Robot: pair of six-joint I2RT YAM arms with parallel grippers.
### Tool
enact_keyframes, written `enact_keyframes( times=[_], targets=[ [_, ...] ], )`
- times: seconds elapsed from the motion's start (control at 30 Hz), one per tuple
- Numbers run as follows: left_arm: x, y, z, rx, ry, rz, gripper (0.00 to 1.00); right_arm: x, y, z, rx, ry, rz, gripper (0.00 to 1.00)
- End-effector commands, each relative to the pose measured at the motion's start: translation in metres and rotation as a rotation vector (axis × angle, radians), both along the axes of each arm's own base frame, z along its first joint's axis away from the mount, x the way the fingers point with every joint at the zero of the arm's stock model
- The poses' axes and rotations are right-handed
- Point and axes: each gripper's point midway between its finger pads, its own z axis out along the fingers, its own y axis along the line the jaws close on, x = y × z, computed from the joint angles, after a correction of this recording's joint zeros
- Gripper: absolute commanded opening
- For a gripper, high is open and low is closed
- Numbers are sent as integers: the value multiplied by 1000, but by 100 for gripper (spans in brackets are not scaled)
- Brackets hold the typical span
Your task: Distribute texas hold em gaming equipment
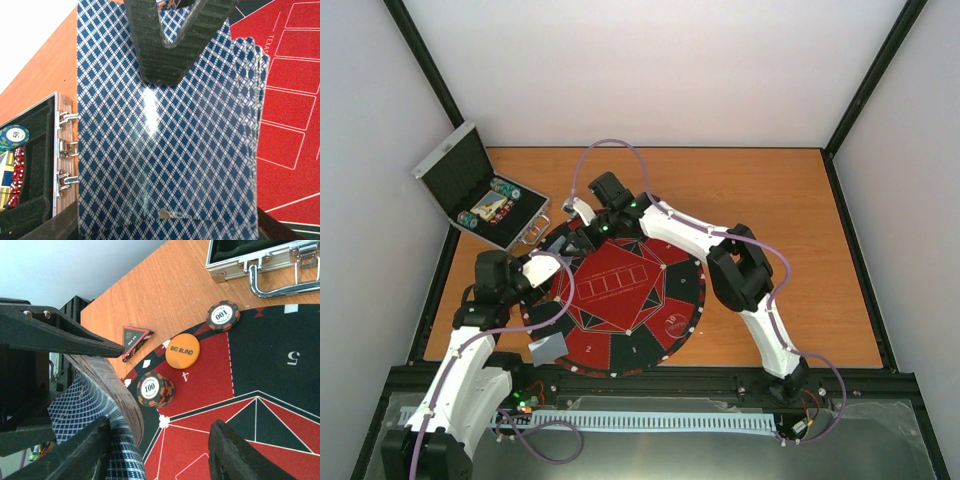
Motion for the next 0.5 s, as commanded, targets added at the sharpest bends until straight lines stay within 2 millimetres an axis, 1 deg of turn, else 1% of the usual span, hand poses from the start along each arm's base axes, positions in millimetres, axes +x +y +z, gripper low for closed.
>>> enact_keyframes(
  times=[0.0,0.13,0.3,0.4,0.47],
  targets=[
    [8,-5,23,-26,-71,-14,53,3,-6,26,13,-42,-5,50],
    [8,-5,21,-22,-72,-15,53,2,-8,32,18,-52,1,34],
    [7,-4,18,-20,-68,-11,54,1,-11,36,10,-63,-3,18],
    [7,-4,17,-20,-66,-8,54,0,-12,38,7,-69,0,14],
    [8,-3,17,-17,-67,-7,54,1,-13,38,2,-79,-1,9]
  ],
)
